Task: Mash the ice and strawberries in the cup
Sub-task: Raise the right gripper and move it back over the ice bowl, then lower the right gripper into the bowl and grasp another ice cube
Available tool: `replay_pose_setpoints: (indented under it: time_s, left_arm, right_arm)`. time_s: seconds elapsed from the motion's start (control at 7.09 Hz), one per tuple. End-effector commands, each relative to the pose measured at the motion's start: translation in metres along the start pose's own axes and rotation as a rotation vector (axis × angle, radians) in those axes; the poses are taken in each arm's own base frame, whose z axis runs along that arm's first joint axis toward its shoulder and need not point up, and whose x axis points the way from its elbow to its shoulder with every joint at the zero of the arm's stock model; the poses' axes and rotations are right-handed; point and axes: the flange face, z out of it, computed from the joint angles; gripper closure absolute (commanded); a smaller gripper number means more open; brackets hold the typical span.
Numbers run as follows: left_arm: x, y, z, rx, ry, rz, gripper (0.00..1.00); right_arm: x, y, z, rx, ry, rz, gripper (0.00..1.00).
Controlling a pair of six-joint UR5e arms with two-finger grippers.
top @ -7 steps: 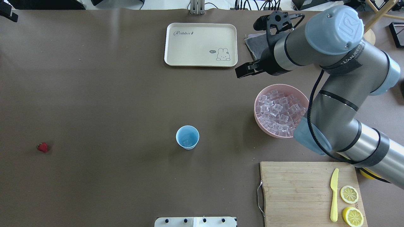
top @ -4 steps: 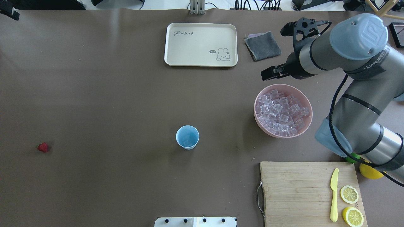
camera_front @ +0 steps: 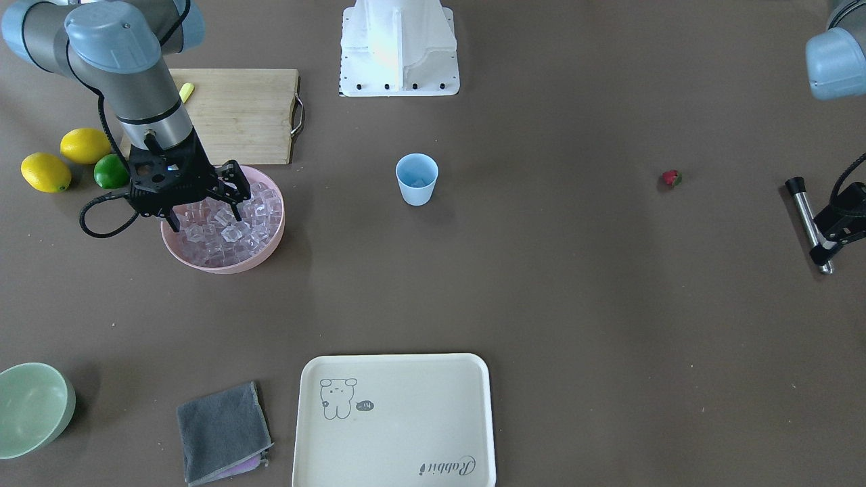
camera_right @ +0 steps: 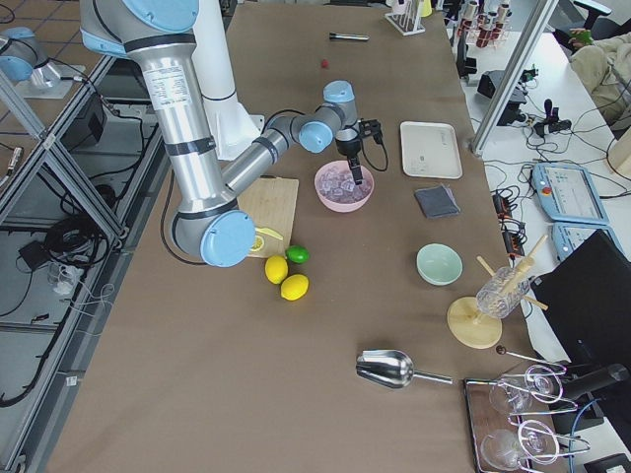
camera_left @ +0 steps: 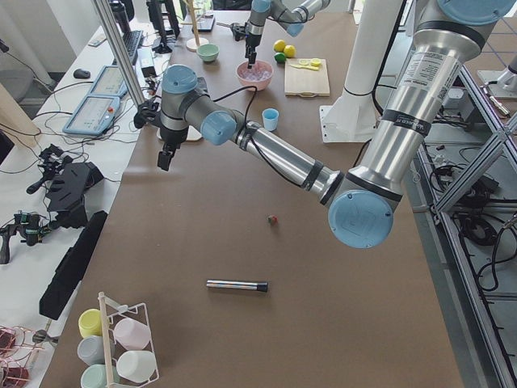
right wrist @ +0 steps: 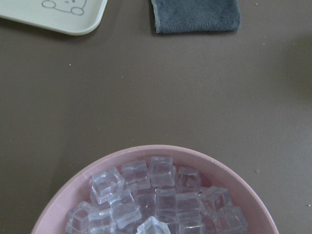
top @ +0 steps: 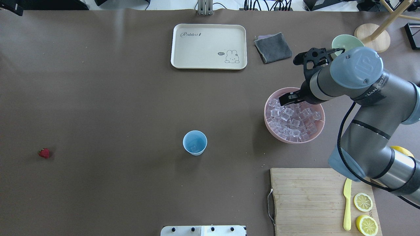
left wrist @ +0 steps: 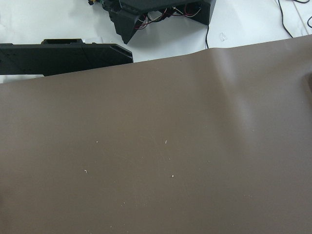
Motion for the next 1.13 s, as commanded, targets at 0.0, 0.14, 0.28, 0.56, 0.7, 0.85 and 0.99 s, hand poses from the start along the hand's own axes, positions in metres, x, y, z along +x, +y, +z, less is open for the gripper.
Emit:
replay_pose_setpoints:
  time_s: [0.0,0.14,0.28,0.56,0.7,0.85,0.99]
  left_arm:
    - [0.003,-0.003,-0.002,0.005,0.001,0.005,0.02]
    - [0.004,-0.004,-0.002,0.007,0.002,0.006,0.02]
    - [0.005,-0.005,-0.003,0.009,0.003,0.008,0.02]
    - [0.006,-0.006,-0.004,0.011,0.004,0.010,0.02]
    - [0.006,-0.005,-0.004,0.010,0.002,0.009,0.02]
    - [0.006,-0.005,-0.004,0.012,0.003,0.010,0.02]
    - [0.005,-0.005,-0.005,0.012,0.002,0.008,0.02]
  right_arm:
    - [-0.015,0.018,0.015,-0.040,0.030,-0.027,0.00]
    - [-0.016,0.024,0.021,-0.052,0.036,-0.035,0.00]
    - [-0.018,0.030,0.034,-0.066,0.057,-0.044,0.01]
    - [-0.023,0.037,0.042,-0.077,0.061,-0.060,0.05]
    - [-0.025,0.039,0.043,-0.080,0.060,-0.063,0.10]
    - [-0.025,0.040,0.043,-0.083,0.062,-0.064,0.17]
    - [-0.025,0.041,0.046,-0.086,0.063,-0.072,0.20]
